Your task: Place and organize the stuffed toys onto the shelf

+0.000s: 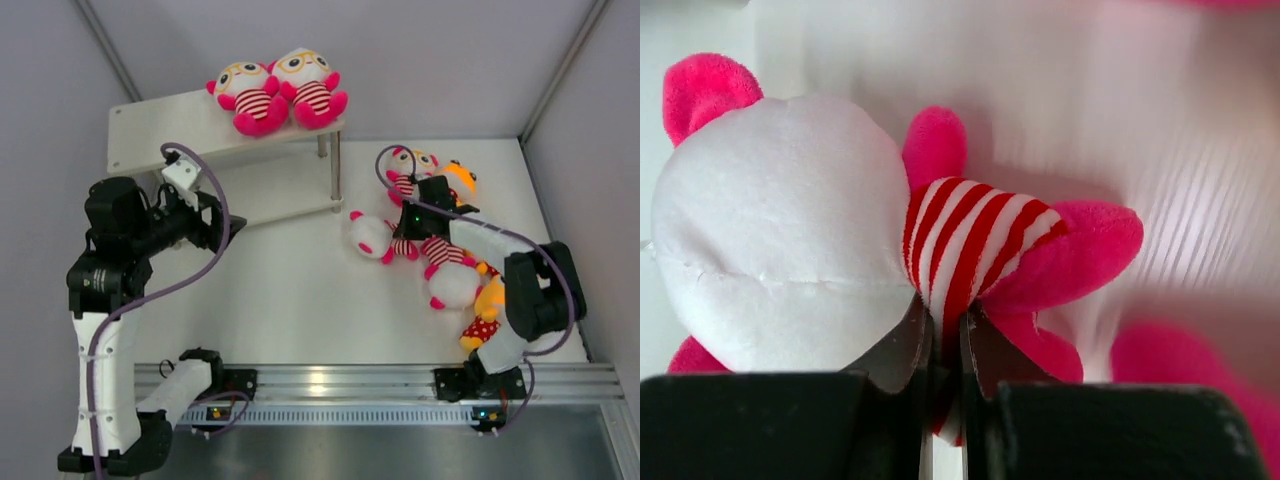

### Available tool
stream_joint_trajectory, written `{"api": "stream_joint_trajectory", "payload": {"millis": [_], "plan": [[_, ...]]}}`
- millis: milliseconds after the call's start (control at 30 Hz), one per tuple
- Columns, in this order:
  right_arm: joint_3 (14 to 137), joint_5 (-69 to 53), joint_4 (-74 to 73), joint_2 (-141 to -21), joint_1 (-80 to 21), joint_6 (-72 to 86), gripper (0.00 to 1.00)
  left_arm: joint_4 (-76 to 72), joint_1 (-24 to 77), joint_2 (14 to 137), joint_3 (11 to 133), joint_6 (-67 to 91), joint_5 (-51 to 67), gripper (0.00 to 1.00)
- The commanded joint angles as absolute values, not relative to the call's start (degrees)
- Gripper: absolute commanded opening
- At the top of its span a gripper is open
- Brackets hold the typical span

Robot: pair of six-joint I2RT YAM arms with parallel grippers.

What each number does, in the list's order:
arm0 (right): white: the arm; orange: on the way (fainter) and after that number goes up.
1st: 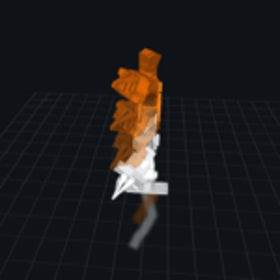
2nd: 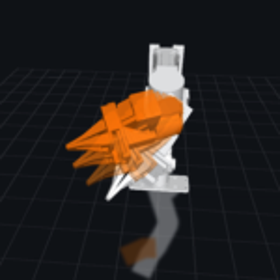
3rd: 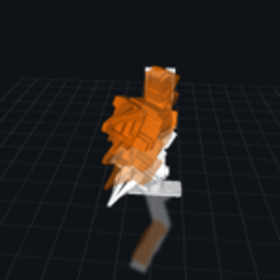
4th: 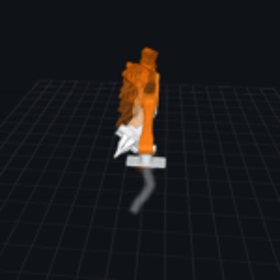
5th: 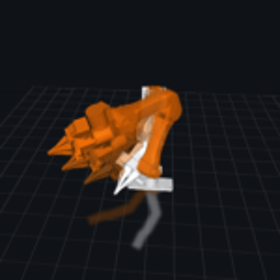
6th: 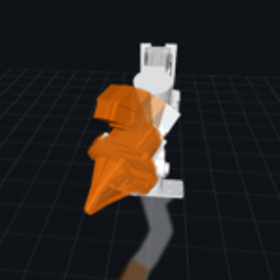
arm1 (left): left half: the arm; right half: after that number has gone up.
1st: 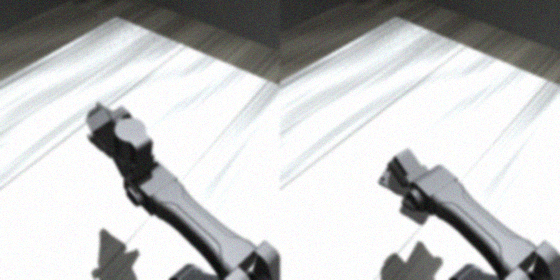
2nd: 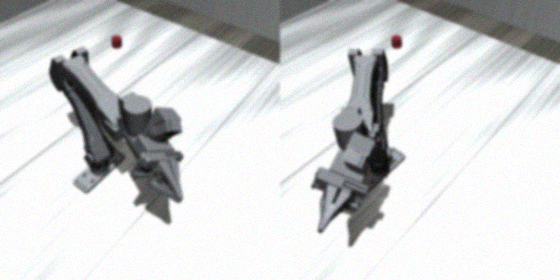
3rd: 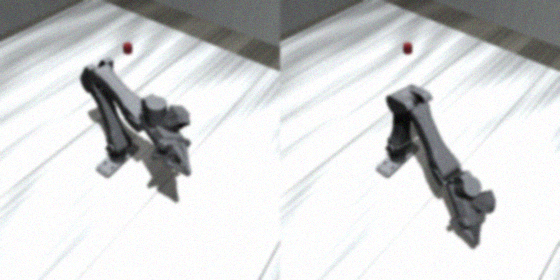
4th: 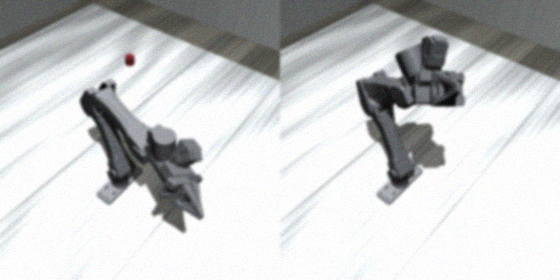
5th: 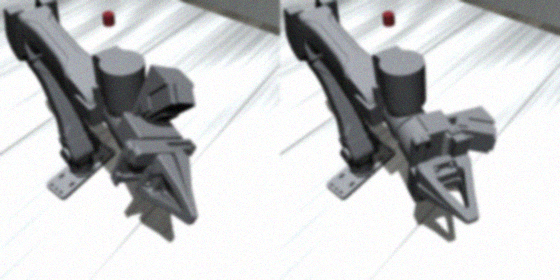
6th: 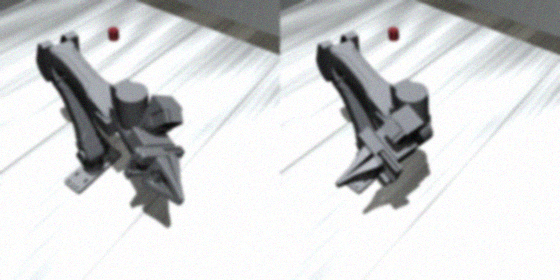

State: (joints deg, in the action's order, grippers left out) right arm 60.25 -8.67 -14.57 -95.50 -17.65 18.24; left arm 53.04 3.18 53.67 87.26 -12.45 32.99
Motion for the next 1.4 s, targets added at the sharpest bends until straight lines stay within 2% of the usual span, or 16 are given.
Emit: {"api": "stream_joint_trajectory", "payload": {"millis": [0, 133, 233, 533, 833, 900, 933, 967, 1033, 1067, 1100, 1200, 1233, 1267, 1300, 1367], "plan": [[56.0, -13.2, -16.6, -77.5, -25.3, 20.6, 0.0, 56.0, 3.3, 53.8, 83.2, -17.6, 39.3, 0.8], [55.0, -15.8, -13.3, -66.2, -35.4, 27.8, 0.0, 56.2, 3.9, 54.4, 78.3, -24.9, 42.4, 0.87], [53.7, -25.3, -4.2, -65.2, -39.5, 37.9, 0.0, 56.2, 4.0, 55.1, 78.0, -29.3, 53.4, 0.98], [63.9, -39.5, 5.9, -75.2, -43.3, 40.1, 0.0, 56.2, 4.1, 58.2, 83.1, -35.5, 71.4, 0.98], [71.4, -43.4, 9.0, -83.7, -46.8, 41.1, 0.0, 56.1, 5.4, 59.4, 76.6, -42.8, 71.5, 0.98], [71.8, -44.3, 11.3, -84.6, -47.1, 43.4, 0.0, 56.1, 5.8, 59.5, 76.5, -43.1, 70.9, 0.88], [71.9, -44.6, 12.8, -85.0, -47.2, 44.0, 0.0, 56.1, 5.9, 59.4, 76.3, -42.8, 70.5, 0.79], [72.6, -44.6, 12.8, -85.0, -47.1, 44.2, 0.0, 56.2, 6.1, 59.3, 76.1, -42.7, 70.1, 0.46], [73.4, -45.8, 14.2, -85.3, -47.1, 44.9, 0.0, 56.1, 6.3, 58.8, 74.7, -42.6, 68.5, 0.21], [73.6, -46.1, 14.2, -85.3, -47.2, 44.9, 0.0, 56.1, 6.4, 58.6, 74.3, -42.5, 68.1, 0.15], [73.8, -46.1, 13.8, -85.3, -47.2, 44.7, 0.0, 56.1, 6.5, 58.5, 73.7, -42.5, 67.9, 0.0], [74.6, -44.7, 9.7, -85.8, -47.3, 42.5, 0.0, 56.2, 6.5, 58.5, 73.9, -41.1, 67.4, 0.0], [75.1, -43.2, 8.1, -85.8, -47.3, 39.8, 0.05, 56.2, 6.5, 58.6, 74.4, -40.6, 67.4, 0.0], [75.2, -41.5, 2.6, -85.5, -47.4, 37.7, 0.3, 56.2, 6.5, 58.8, 75.0, -39.7, 67.2, 0.0], [75.3, -39.2, 0.2, -84.9, -47.5, 35.4, 0.45, 56.1, 6.5, 59.3, 76.9, -35.6, 66.5, 0.0], [73.7, -26.2, -7.3, -80.6, -48.2, 26.7, 0.62, 56.1, 6.5, 60.0, 79.3, -29.7, 61.2, 0.0]]}}
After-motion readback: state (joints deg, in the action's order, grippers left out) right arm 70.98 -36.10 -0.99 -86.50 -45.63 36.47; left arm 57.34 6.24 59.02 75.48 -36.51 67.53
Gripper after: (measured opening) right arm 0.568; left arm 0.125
